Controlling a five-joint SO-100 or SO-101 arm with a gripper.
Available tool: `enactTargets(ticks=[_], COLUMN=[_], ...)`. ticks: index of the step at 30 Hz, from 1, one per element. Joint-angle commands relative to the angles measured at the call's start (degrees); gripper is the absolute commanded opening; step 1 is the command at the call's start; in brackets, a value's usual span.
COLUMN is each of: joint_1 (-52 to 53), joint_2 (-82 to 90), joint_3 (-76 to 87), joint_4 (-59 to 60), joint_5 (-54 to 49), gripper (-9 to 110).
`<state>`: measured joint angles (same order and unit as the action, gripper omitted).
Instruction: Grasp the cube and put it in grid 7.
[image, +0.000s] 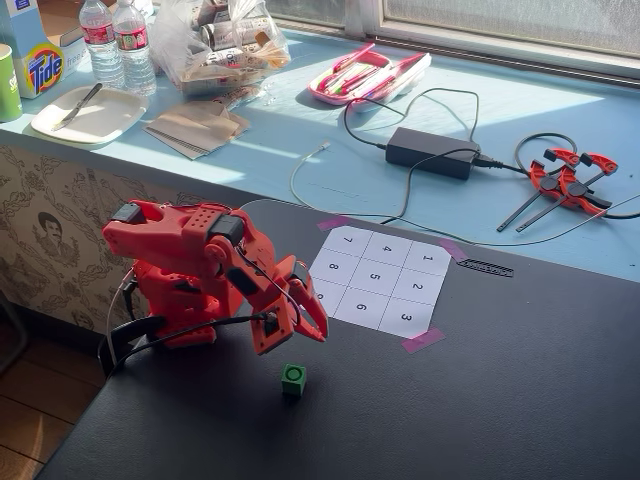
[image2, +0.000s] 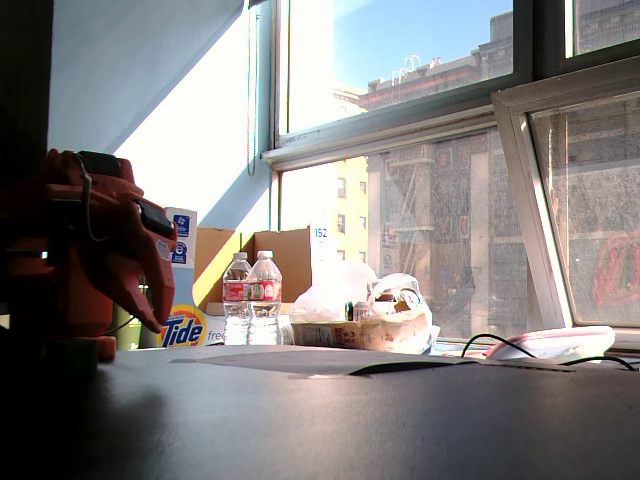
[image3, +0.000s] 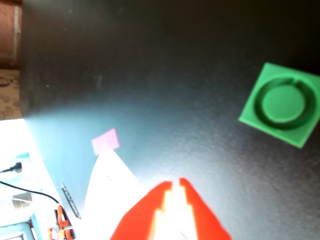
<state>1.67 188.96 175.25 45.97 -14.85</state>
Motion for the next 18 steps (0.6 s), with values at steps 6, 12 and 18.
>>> enactTargets(ticks=[6, 12, 18], joint_1=[-1.2, -0.4, 3.8], joint_2=[0.3, -0.7, -15.6], joint_3=[4.1, -4.7, -30.5], joint_4=[-0.3, 5.1, 13.5], joint_5=[0.4, -1.1, -3.3], gripper=[0, 0, 0])
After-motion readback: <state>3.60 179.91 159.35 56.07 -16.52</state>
